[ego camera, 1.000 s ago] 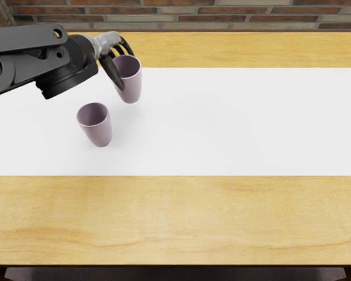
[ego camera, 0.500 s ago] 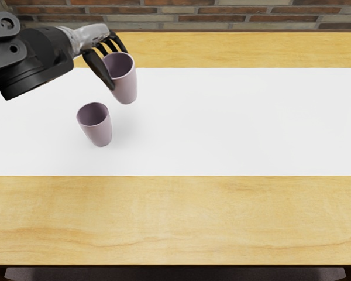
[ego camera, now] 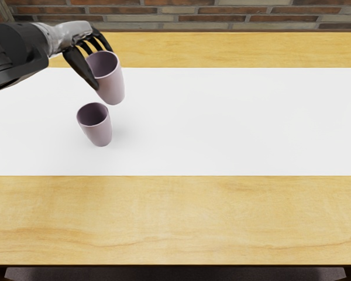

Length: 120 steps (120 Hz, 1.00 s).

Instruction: Pick up cup and place in cup with left hand

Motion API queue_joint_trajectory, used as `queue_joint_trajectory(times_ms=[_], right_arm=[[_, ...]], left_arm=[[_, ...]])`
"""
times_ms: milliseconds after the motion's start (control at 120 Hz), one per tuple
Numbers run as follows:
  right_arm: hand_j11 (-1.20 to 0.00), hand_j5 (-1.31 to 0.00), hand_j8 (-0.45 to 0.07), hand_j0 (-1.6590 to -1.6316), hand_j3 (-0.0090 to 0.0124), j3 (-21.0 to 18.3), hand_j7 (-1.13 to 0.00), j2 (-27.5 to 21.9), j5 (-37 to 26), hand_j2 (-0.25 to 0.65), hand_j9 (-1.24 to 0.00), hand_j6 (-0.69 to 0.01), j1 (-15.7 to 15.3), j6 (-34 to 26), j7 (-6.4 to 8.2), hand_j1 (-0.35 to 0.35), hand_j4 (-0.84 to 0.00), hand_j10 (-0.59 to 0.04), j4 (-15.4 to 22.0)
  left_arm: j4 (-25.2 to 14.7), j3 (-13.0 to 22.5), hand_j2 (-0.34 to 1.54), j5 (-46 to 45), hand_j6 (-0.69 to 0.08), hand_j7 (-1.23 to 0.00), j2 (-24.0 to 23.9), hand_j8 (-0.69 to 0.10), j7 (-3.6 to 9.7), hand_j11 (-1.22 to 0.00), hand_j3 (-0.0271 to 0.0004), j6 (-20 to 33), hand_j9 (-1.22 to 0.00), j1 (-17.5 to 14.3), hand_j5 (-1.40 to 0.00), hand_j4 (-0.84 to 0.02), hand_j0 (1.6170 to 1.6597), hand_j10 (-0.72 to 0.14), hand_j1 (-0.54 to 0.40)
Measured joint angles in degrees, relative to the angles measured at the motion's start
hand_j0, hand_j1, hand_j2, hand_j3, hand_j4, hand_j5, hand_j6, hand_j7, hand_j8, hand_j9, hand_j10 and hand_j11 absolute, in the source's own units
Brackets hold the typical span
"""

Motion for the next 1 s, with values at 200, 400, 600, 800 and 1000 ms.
queue_joint_trajectory(times_ms=[200,400,600,800,1000], right_arm=[[-0.02,-0.02,-0.015,-1.6581,0.0,0.0,-0.02,0.0,0.0,-0.003,-0.02,-0.015,-0.01,0.0,0.0,-0.331,-0.015,-0.015,0.0],[-0.02,-0.02,-0.015,-1.6581,0.0,0.01,-0.02,0.0,0.0,-0.003,-0.02,-0.015,-0.02,0.01,0.01,-0.331,-0.015,-0.015,0.0],[-0.02,-0.02,-0.015,-1.6581,0.0,0.02,-0.02,0.0,0.0,-0.003,-0.02,-0.015,-0.01,0.01,-0.01,-0.331,-0.015,-0.015,0.0],[-0.02,-0.02,-0.015,-1.6581,0.0,0.01,-0.02,0.0,0.0,-0.003,-0.02,-0.015,-0.01,0.0,0.0,-0.331,-0.015,-0.015,0.0],[-0.02,-0.02,-0.015,-1.6581,0.0,0.0,-0.02,0.0,0.0,-0.003,-0.02,-0.015,0.0,0.01,0.0,-0.331,-0.015,-0.015,0.0]], left_arm=[[-1.82,0.0,0.21,0.01,-0.365,-0.62,3.28,-0.434,0.01,-0.62,0.0,-0.75,-0.62,0.09,-0.62,-0.438,1.6571,-0.471,-0.131],[-2.37,0.12,0.21,0.0,-0.37,-0.62,4.65,-0.437,0.0,-0.62,0.0,-1.59,-0.62,0.35,-0.62,-0.443,1.6571,-0.47,-0.129],[-2.45,0.14,0.2,0.01,-0.368,-0.62,6.32,-0.437,0.0,-0.62,0.0,-2.62,-0.62,0.35,-0.62,-0.44,1.6571,-0.469,-0.128],[-2.68,0.17,0.21,0.06,-0.368,-0.62,7.81,-0.438,0.01,-0.62,0.0,-3.26,-0.62,0.51,-0.62,-0.442,1.6571,-0.472,-0.129],[-3.13,0.15,0.2,0.04,-0.368,-0.62,8.85,-0.437,0.01,-0.62,0.0,-3.94,-0.62,0.88,-0.62,-0.441,1.6571,-0.472,-0.13]])
